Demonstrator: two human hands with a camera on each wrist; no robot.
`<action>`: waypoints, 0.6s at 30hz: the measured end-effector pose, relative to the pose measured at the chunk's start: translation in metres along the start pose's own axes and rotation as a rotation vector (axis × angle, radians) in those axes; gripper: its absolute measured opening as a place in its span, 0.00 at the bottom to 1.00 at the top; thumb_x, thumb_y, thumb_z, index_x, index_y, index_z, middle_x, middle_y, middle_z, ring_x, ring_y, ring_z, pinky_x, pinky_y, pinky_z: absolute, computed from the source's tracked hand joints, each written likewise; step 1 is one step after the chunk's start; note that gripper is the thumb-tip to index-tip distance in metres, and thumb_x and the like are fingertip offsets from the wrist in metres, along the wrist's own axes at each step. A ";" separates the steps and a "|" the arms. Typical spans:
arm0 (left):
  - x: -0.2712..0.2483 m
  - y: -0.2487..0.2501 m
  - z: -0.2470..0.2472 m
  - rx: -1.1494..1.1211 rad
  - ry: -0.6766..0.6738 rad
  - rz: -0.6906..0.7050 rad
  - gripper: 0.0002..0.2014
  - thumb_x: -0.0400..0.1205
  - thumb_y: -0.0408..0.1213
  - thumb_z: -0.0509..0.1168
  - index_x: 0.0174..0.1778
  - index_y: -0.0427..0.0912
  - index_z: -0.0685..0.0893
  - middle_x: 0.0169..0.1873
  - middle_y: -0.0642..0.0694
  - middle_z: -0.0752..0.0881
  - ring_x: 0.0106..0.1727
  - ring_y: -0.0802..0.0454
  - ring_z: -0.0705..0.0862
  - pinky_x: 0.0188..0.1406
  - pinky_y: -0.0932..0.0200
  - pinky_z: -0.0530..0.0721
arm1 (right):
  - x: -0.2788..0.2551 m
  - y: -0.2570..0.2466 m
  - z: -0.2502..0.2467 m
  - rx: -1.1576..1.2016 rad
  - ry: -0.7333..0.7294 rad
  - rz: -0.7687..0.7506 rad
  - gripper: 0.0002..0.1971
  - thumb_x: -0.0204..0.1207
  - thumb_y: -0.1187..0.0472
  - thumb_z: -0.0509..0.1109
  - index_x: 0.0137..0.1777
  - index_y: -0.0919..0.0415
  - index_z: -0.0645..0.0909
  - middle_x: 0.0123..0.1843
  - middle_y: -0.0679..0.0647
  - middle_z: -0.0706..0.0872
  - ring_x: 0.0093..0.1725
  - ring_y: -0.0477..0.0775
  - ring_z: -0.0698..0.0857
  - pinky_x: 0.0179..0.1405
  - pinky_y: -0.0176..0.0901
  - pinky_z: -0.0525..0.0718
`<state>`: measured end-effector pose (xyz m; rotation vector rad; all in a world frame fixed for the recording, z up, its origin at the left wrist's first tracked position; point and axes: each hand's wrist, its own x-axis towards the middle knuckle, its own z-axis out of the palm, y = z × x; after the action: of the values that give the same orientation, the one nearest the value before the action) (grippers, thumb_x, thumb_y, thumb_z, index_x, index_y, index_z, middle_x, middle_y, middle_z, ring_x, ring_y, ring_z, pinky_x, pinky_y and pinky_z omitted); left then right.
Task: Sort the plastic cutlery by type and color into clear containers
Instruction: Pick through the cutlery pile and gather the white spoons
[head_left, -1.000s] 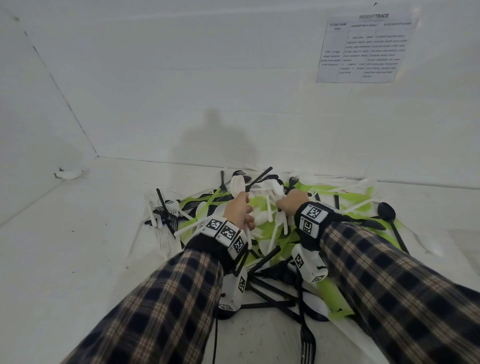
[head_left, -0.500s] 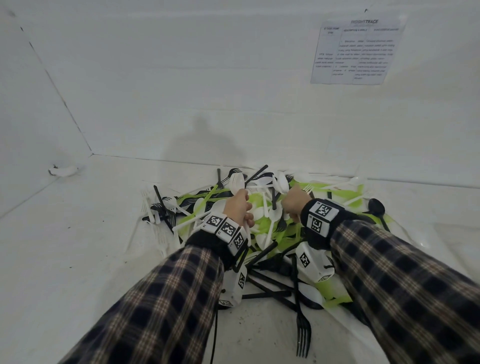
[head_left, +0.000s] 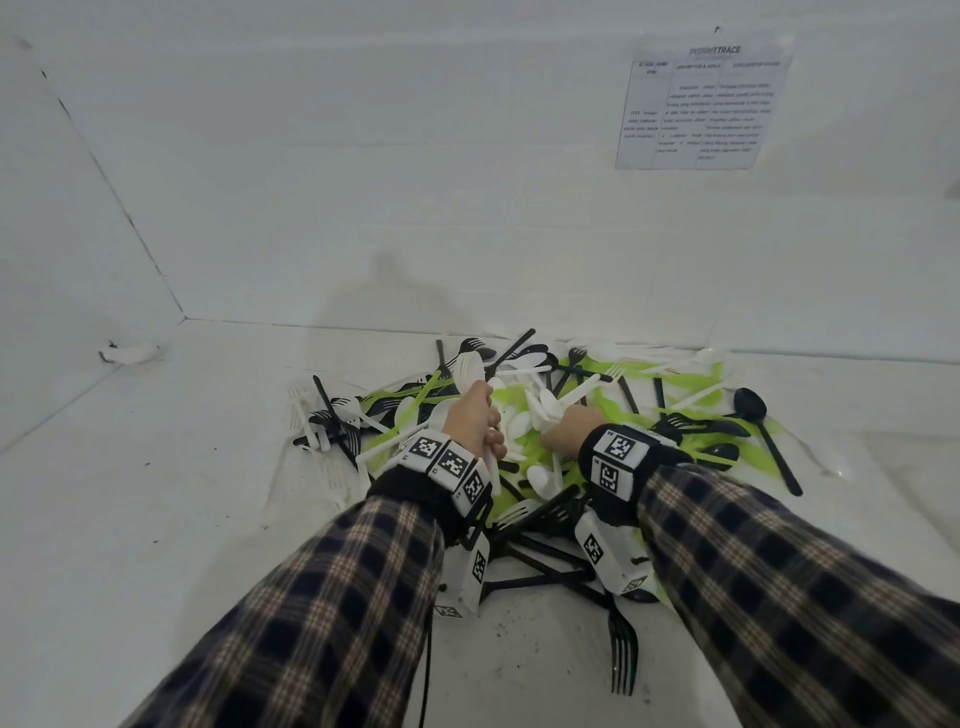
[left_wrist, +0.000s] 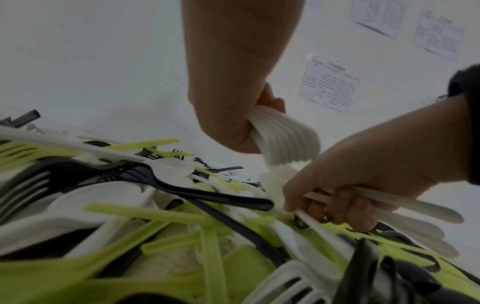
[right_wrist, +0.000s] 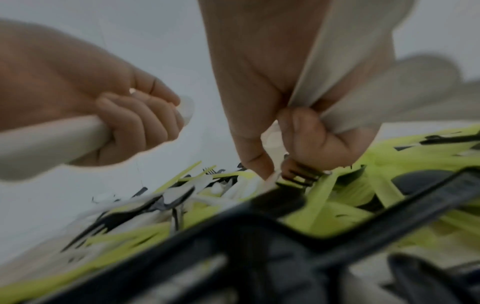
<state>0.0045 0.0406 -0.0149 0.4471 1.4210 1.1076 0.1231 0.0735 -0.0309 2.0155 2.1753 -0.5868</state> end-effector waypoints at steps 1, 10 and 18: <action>-0.001 0.000 0.000 -0.001 -0.001 -0.001 0.13 0.81 0.40 0.54 0.30 0.46 0.63 0.21 0.52 0.62 0.10 0.58 0.56 0.17 0.71 0.59 | 0.000 0.002 -0.001 0.037 0.009 0.002 0.20 0.82 0.56 0.59 0.68 0.69 0.73 0.60 0.61 0.80 0.60 0.57 0.80 0.55 0.43 0.76; -0.005 -0.007 0.008 -0.076 -0.086 -0.054 0.04 0.77 0.35 0.51 0.35 0.44 0.65 0.26 0.49 0.66 0.18 0.54 0.61 0.20 0.69 0.64 | -0.005 0.028 -0.023 0.418 0.202 -0.015 0.15 0.79 0.58 0.61 0.43 0.72 0.81 0.40 0.61 0.82 0.45 0.62 0.82 0.44 0.45 0.79; -0.012 -0.019 0.038 -0.135 -0.106 0.038 0.13 0.83 0.37 0.48 0.33 0.41 0.68 0.30 0.43 0.72 0.26 0.48 0.71 0.25 0.57 0.71 | -0.040 0.016 -0.017 0.769 0.101 -0.260 0.13 0.79 0.62 0.64 0.32 0.61 0.75 0.27 0.53 0.76 0.23 0.49 0.73 0.22 0.38 0.72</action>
<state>0.0484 0.0351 -0.0171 0.4309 1.2420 1.1850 0.1458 0.0432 -0.0050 2.0839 2.5463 -1.5916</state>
